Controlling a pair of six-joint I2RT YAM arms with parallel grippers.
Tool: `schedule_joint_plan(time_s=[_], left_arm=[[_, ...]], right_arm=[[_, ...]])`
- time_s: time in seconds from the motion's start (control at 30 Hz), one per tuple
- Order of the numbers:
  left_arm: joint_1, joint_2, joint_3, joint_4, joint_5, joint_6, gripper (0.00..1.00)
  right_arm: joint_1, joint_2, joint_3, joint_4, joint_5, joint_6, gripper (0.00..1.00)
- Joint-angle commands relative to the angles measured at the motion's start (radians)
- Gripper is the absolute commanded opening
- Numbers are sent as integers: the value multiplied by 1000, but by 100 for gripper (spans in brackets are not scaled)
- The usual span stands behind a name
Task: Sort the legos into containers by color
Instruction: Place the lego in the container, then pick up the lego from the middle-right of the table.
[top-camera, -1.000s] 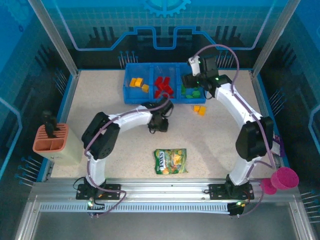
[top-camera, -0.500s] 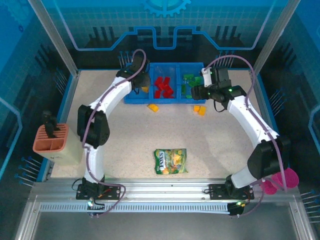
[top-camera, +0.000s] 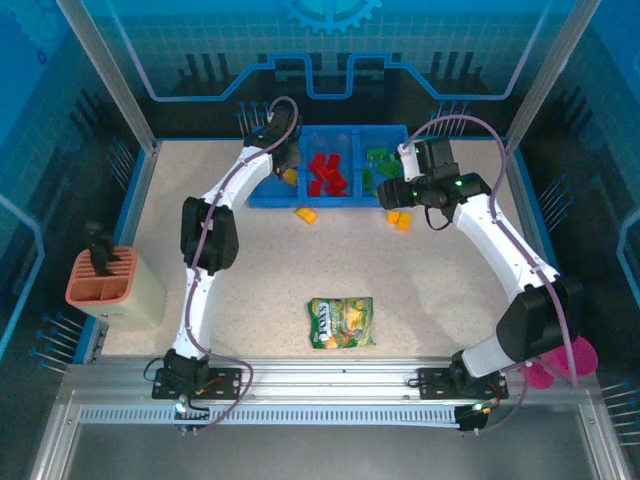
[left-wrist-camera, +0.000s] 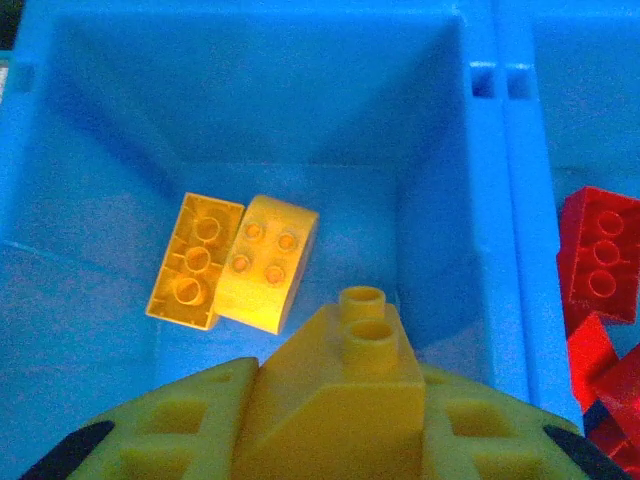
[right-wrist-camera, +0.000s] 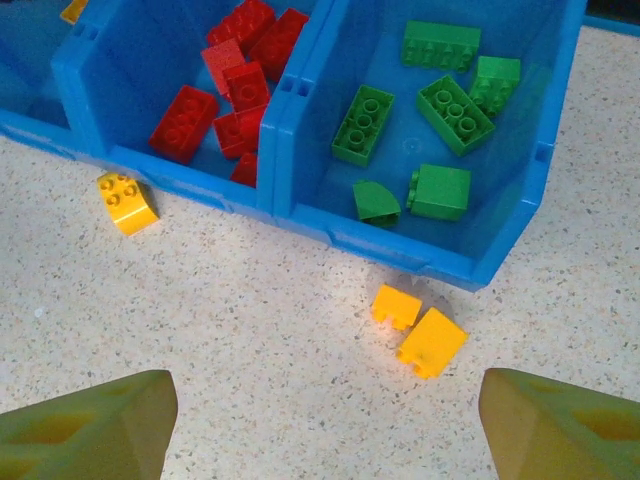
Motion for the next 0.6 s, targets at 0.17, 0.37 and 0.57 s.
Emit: schedule_joint_plan(time_s=[0.17,0.37,0.57], left_arm=[[10,-14,29,-10,-17,91,67],[-117,-147,22,-16,-148,257,72],[-309,-224,-97,-45,-43,101,73]], right_arm=[[38,-23,4,-47,12,-27,82],[36,-82,-4,-68,100,-70,82],[-6,-209,-67,-21,152,-14,84]])
